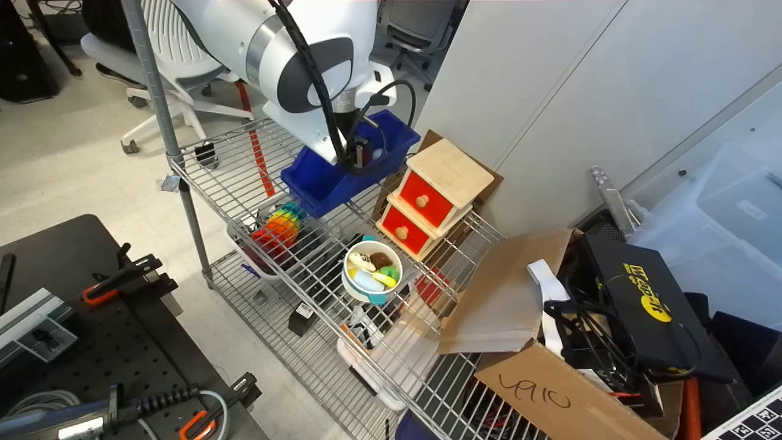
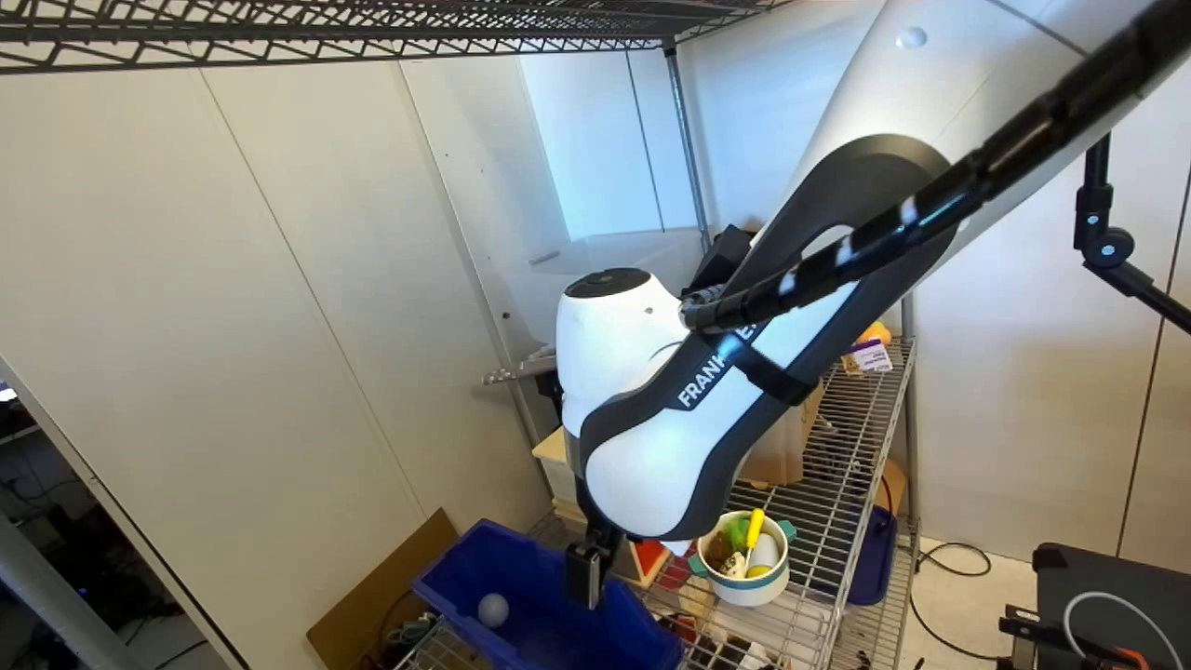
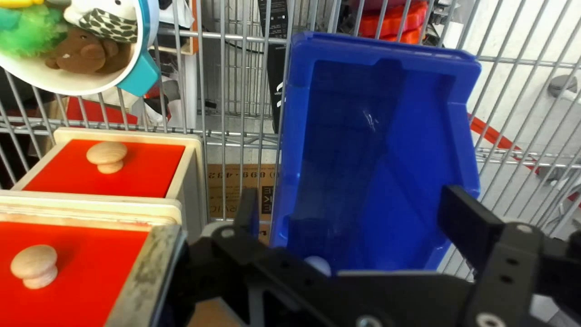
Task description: Put the ball in the blue container
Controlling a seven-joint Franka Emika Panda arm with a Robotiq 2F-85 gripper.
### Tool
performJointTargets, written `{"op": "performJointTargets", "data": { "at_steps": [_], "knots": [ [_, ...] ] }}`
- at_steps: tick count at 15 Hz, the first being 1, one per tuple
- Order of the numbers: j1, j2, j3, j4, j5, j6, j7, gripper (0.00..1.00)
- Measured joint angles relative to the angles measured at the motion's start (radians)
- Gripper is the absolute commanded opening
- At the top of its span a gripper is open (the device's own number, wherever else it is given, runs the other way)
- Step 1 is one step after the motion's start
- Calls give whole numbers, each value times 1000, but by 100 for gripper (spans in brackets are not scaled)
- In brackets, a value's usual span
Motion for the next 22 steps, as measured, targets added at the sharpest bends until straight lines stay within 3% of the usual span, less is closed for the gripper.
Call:
{"op": "performJointTargets", "data": {
  "at_steps": [3,7,14,17,19,22],
  "knots": [
    [9,-47,-25,-42,-38,-15,3,100],
    [41,-130,-93,-122,-177,3,55,100],
    [124,-291,-189,-319,-486,124,305,100],
    [133,-346,-200,-378,-552,173,391,100],
    [128,-364,-200,-407,-554,221,377,100],
    [105,-364,-196,-440,-546,297,249,100]
  ]
}}
